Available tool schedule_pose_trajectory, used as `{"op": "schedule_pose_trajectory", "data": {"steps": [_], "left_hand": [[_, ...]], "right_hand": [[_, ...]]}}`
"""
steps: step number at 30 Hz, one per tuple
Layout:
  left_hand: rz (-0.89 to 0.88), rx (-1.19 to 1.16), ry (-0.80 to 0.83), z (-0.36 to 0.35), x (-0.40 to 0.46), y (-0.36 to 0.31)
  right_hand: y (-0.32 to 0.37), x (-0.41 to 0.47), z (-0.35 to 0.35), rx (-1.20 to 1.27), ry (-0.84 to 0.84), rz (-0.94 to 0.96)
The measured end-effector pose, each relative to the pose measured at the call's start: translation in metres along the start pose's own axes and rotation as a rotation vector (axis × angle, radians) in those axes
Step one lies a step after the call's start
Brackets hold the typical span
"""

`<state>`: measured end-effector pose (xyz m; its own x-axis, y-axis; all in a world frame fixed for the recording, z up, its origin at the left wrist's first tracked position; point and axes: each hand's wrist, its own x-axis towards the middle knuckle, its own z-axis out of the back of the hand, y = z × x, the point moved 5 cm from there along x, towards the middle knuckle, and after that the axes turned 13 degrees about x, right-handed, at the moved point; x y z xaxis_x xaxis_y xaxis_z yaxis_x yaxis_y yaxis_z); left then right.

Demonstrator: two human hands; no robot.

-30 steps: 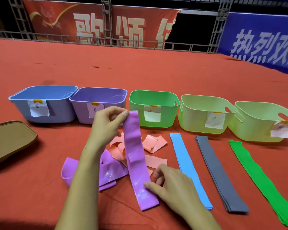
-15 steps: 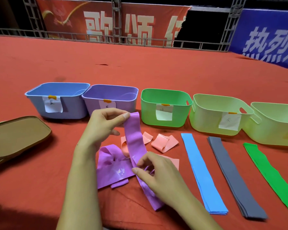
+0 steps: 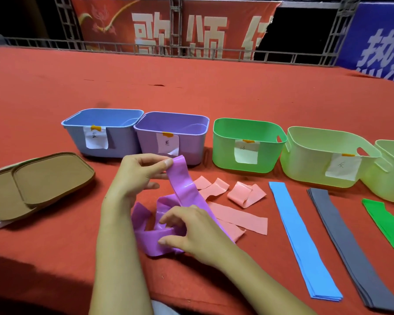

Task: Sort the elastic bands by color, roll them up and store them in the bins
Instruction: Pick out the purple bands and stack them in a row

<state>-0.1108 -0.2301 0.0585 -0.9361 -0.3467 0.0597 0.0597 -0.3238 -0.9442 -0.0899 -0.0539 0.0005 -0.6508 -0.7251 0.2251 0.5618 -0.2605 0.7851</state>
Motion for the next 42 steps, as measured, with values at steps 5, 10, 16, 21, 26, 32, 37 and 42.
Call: {"op": "schedule_pose_trajectory", "data": {"steps": [5,10,16,21,26,32,37,42], "left_hand": [[-0.003,-0.008,0.009,-0.002,0.000,-0.003],[-0.011,-0.065,0.010,-0.004,-0.001,-0.009],[-0.017,-0.155,0.014,-0.012,-0.001,-0.017],[-0.016,-0.208,0.049,-0.027,0.002,-0.022],[-0.011,-0.302,0.179,-0.054,-0.001,-0.030],[0.086,-0.428,0.383,-0.089,-0.005,-0.037],[0.092,-0.295,0.440,-0.113,-0.011,-0.040],[0.078,-0.199,0.442,-0.127,-0.010,-0.040]], "right_hand": [[-0.003,-0.001,0.009,-0.008,-0.031,-0.007],[0.006,-0.014,0.049,0.272,-0.098,-0.018],[0.027,-0.036,0.094,0.527,-0.187,0.028],[0.055,-0.054,0.123,0.657,-0.215,0.083],[0.068,-0.065,0.150,0.719,-0.396,0.217],[0.008,-0.073,0.138,0.701,-0.509,-0.013],[-0.032,-0.099,0.130,0.596,-0.520,-0.130],[-0.054,-0.129,0.141,0.564,-0.505,-0.309]]}}
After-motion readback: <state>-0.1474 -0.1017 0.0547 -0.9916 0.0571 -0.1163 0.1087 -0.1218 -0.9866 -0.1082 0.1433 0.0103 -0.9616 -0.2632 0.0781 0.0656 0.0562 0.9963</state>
